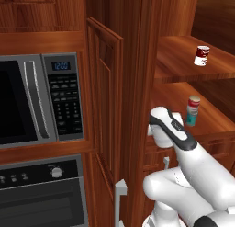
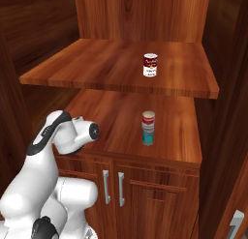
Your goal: Stack two cans on top of the other two cans in the cabinet.
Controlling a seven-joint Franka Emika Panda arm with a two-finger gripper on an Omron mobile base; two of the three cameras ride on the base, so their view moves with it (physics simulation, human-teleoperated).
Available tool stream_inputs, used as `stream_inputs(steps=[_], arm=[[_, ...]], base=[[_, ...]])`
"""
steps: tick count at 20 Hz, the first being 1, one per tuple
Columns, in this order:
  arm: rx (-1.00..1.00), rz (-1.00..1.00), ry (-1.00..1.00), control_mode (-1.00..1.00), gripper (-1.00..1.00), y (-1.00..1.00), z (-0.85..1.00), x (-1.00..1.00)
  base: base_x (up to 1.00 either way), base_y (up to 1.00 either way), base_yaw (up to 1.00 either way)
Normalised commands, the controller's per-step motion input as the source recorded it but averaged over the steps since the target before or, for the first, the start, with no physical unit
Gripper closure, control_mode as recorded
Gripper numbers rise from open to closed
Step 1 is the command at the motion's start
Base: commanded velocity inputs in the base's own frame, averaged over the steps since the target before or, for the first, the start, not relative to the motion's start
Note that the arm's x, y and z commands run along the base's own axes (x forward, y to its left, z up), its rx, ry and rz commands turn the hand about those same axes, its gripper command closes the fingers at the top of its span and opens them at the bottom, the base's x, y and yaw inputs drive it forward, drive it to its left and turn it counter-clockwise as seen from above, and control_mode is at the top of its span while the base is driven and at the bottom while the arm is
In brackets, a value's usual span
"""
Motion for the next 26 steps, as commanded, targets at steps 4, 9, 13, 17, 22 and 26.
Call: stream_inputs(steps=[4, 9, 13, 17, 22, 26], arm=[[0.0, 0.05, -0.05, -1.0, -1.0, 0.06, -0.18, 0.08], [0.01, 0.01, -0.02, -1.0, -1.0, 0.04, -0.1, 0.17], [0.0, 0.0, 0.0, -1.0, -1.0, 0.11, -0.09, 0.18], [0.0, 0.0, 0.0, -1.0, -1.0, 0.19, -0.06, 0.1], [0.0, 0.0, 0.0, -1.0, -1.0, 0.17, -0.04, 0.06], [0.0, 0.0, 0.0, -1.0, -1.0, 0.14, -0.01, 0.06]], base=[[0.0, 0.0, 0.0], [0.0, 0.0, 0.0], [0.0, 0.0, 0.0], [0.0, 0.0, 0.0], [0.0, 0.0, 0.0], [0.0, 0.0, 0.0]])
